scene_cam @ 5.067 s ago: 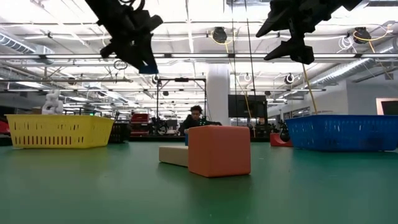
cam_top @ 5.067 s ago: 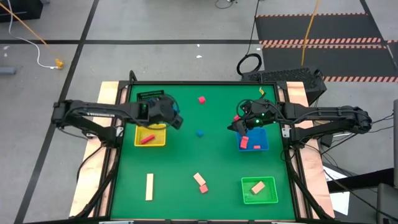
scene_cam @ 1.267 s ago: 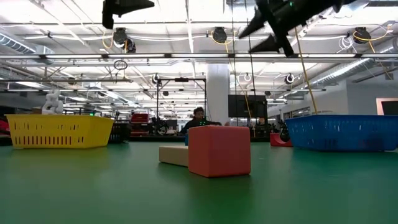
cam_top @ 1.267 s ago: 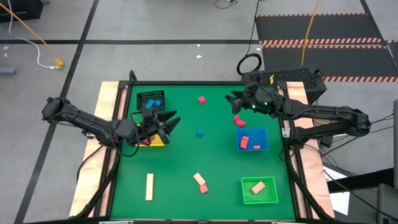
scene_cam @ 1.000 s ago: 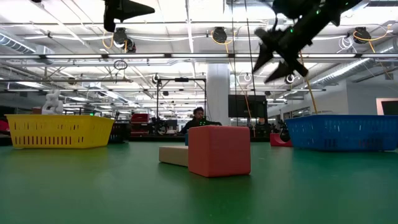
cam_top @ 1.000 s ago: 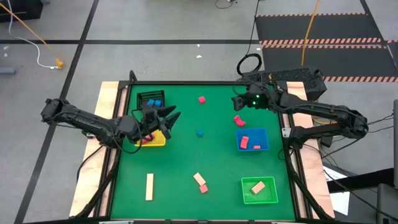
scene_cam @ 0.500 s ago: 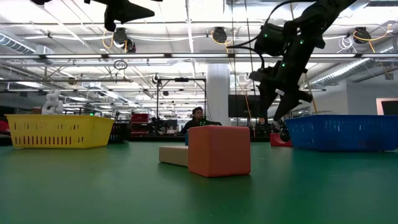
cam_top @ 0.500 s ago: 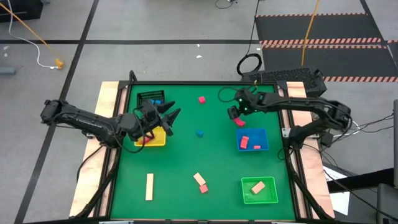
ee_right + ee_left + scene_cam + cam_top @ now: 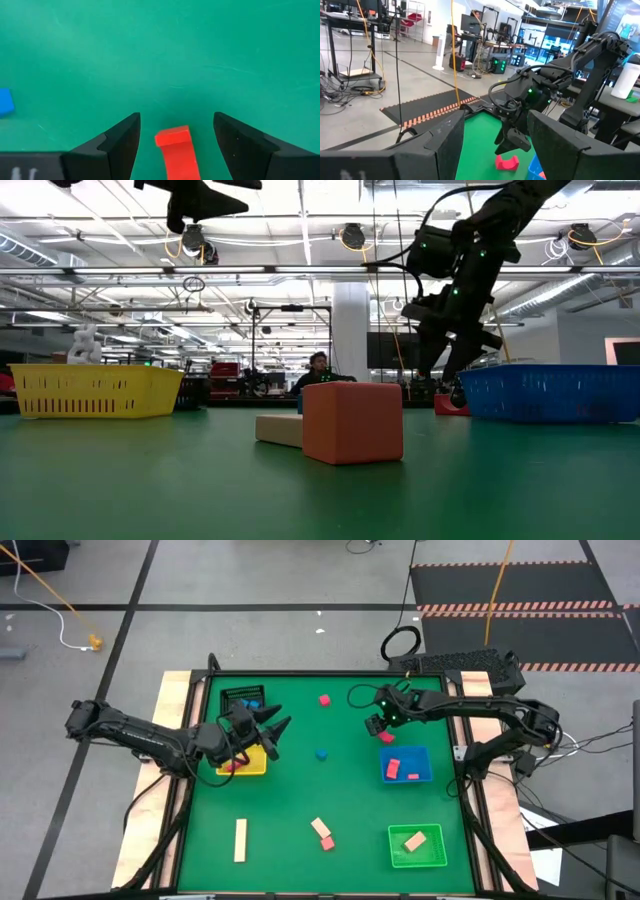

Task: Sort & place blocks by color
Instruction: Put the bottom red block into the yellow bin

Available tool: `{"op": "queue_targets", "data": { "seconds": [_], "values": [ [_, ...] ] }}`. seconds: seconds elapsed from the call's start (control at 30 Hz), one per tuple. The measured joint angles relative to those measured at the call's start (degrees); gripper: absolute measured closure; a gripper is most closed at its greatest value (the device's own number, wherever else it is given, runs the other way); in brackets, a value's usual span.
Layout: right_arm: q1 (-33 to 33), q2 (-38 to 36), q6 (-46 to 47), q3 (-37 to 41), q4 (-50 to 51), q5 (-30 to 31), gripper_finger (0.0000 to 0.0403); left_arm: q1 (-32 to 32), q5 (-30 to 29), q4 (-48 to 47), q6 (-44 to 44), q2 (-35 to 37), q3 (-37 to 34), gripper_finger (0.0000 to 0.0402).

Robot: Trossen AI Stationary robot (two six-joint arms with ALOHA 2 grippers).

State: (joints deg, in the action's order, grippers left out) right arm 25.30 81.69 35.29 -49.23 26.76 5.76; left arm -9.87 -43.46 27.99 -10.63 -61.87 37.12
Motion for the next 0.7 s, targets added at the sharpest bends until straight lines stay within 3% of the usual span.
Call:
{"op": "queue_targets", "data": {
  "seconds": [0.2,0.4,0.7],
  "values": [
    [-0.4,0.0,-1.0,0.0,0.7,-4.6,0.0160,0.0,0.0,0.0,0.1,0.0,0.0,0.0183],
    [-1.8,0.0,-8.0,1.1,-0.1,-2.4,0.0160,0.2,0.0,0.0,1.0,0.0,0.0,0.0183],
    [-1.8,0.0,-4.8,9.1,-8.5,-1.3,0.0161,0.2,0.0,0.0,1.5,0.0,0.0,0.0183]
  ]
}}
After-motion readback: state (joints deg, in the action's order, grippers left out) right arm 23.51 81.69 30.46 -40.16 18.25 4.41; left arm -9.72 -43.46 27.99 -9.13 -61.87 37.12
